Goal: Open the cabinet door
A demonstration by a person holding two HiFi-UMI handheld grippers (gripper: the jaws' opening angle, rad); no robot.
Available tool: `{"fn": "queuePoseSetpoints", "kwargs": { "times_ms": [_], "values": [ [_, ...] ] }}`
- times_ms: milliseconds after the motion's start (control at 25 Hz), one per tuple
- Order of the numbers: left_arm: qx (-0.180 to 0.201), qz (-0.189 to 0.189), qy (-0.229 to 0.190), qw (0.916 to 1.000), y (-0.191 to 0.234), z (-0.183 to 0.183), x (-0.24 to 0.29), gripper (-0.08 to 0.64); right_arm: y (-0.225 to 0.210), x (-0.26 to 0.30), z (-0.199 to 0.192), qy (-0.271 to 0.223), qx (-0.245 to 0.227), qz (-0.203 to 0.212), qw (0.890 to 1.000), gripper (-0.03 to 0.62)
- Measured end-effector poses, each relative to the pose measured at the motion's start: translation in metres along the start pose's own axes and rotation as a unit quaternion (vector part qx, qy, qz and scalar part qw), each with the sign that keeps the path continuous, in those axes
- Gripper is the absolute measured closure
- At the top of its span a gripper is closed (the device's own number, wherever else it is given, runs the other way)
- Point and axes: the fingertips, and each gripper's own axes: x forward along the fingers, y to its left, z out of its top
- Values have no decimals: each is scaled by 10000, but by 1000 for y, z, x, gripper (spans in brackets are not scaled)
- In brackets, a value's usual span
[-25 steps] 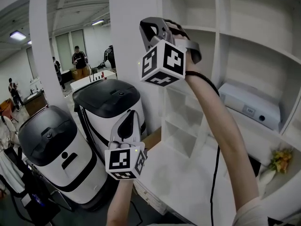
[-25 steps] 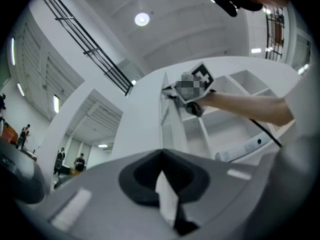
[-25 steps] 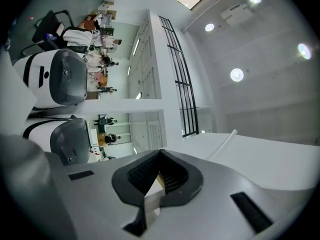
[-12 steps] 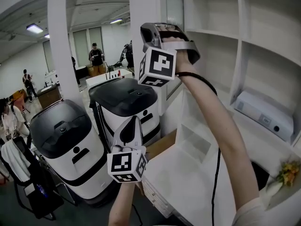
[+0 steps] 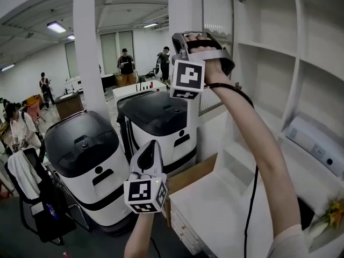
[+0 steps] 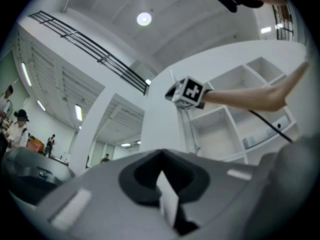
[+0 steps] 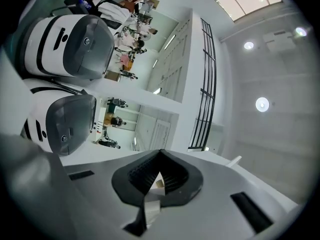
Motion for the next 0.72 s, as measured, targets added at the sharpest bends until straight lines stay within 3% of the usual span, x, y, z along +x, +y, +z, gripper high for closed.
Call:
{"fn": "queuePoseSetpoints", "kwargs": {
  "times_ms": [200, 360, 720],
  "values": [
    [-70, 359, 160, 9992, 41, -15, -10, 554, 18, 23, 10, 17, -103, 146, 9998, 594],
    [4, 543, 269, 9982, 58, -22, -15, 554, 34, 43, 9, 1, 823, 558, 9950, 595],
    [2, 864, 350, 9956, 81, -28, -25, 554, 31, 48, 10, -179, 892, 346, 9953, 595]
  ]
}}
